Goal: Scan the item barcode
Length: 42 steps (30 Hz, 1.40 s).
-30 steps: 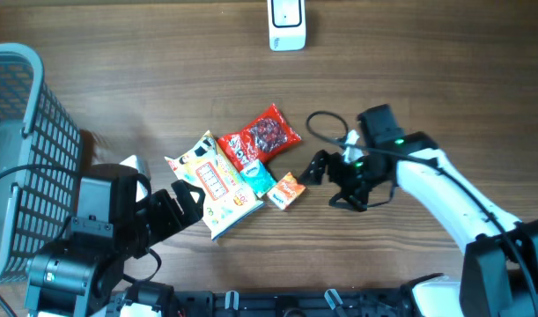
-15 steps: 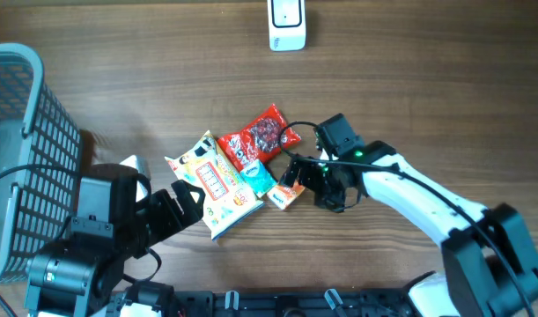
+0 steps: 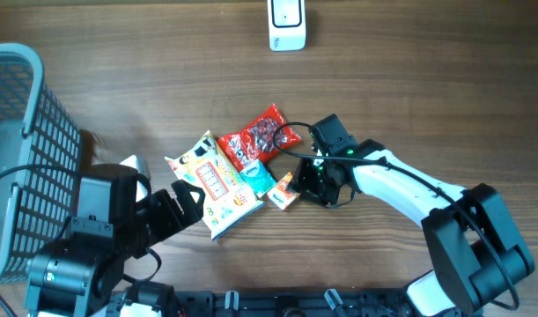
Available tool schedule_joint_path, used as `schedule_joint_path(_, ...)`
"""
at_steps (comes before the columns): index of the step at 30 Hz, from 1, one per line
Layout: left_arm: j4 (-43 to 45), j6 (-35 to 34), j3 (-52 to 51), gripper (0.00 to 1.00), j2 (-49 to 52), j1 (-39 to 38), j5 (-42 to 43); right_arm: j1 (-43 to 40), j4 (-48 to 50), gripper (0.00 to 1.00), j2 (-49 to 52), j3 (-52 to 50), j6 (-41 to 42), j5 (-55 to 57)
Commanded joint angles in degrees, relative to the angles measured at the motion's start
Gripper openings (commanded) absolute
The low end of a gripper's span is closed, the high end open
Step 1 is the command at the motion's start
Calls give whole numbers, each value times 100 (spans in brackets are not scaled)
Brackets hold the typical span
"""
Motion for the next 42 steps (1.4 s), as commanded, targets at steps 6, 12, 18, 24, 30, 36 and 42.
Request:
schedule_joint_path(6, 20, -33, -9, 100, -9, 22, 66, 98, 168, 42, 127, -142, 297, 155)
schedule_joint_path(12, 17, -33, -9, 100, -9, 22, 66, 472, 826, 38, 129, -407, 627, 308)
schedule_joint_path(18, 17, -33, -9, 100, -9, 22, 68, 437, 822, 4, 90, -367, 407, 59)
schedule_joint_path(24, 20, -33, -9, 100, -9, 22, 68, -188, 286, 4, -619, 68, -1991, -671)
schedule_joint_path(30, 20, -33, -9, 100, -9, 22, 66, -850, 573, 4, -1696, 68, -3482, -1054)
schedule_joint_path(36, 17, -33, -9, 100, -9, 22, 68, -874, 1390, 4, -1858, 66, -4540, -2717)
schedule_joint_path(42, 17, -33, -9, 100, -9, 22, 68, -1010, 3165, 4, -1602, 66, -4516, -4723)
